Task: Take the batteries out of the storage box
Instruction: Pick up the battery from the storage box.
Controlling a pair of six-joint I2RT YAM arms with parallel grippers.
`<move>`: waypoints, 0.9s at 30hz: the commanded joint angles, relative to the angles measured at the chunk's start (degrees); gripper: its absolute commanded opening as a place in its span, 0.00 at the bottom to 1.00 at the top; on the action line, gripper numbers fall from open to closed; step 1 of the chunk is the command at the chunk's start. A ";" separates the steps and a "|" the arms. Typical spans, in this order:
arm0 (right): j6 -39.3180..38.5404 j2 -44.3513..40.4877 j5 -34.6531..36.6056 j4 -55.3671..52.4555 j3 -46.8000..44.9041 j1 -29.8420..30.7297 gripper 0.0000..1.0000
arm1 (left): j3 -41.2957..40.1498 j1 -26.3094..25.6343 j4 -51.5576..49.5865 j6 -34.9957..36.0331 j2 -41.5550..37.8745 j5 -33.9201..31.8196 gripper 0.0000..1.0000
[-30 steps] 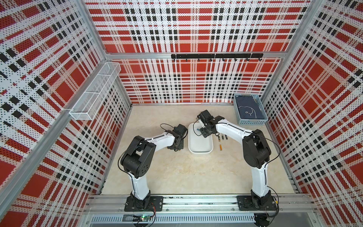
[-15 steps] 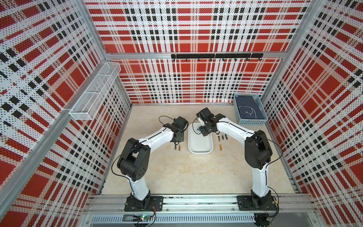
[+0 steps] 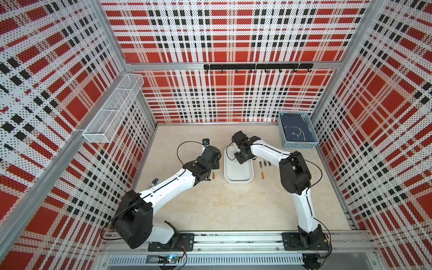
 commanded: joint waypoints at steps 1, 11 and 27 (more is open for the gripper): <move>1.24 1.94 0.83 -0.02 1.83 0.19 0.47 | -0.04 -0.35 4.37 -0.11 0.48 -1.39 0.29; 2.35 5.03 -0.87 -0.74 3.68 -0.53 0.42 | 2.21 -1.07 2.23 1.00 2.79 -2.62 0.28; 5.87 2.17 -5.11 -0.80 1.13 -0.51 0.00 | 2.22 -1.60 1.09 0.79 0.54 -5.48 0.28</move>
